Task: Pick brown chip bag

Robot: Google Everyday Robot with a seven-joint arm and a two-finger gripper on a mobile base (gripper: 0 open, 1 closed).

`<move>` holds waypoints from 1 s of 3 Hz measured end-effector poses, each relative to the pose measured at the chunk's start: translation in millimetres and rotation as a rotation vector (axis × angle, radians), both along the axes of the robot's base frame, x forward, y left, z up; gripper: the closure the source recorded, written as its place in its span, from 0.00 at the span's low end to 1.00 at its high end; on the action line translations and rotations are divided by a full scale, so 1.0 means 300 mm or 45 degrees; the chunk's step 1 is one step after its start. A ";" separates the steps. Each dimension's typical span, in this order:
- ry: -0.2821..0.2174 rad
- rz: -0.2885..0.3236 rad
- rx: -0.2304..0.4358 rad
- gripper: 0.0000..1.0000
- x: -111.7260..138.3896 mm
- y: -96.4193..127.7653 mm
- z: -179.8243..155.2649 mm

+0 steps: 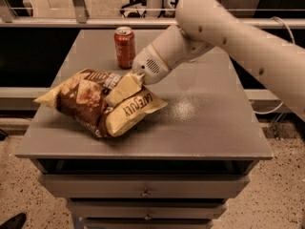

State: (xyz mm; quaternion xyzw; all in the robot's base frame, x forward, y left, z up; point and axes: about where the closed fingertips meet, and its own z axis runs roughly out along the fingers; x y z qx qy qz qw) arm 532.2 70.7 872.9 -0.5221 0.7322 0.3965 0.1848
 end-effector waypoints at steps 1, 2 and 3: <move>-0.046 -0.086 0.117 1.00 0.031 -0.117 0.108; -0.099 -0.052 0.254 1.00 0.054 -0.144 0.236; -0.173 0.033 0.380 1.00 0.071 -0.133 0.387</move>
Offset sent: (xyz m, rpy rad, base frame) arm 0.0299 -0.0598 0.1353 0.3517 -0.1567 -0.0103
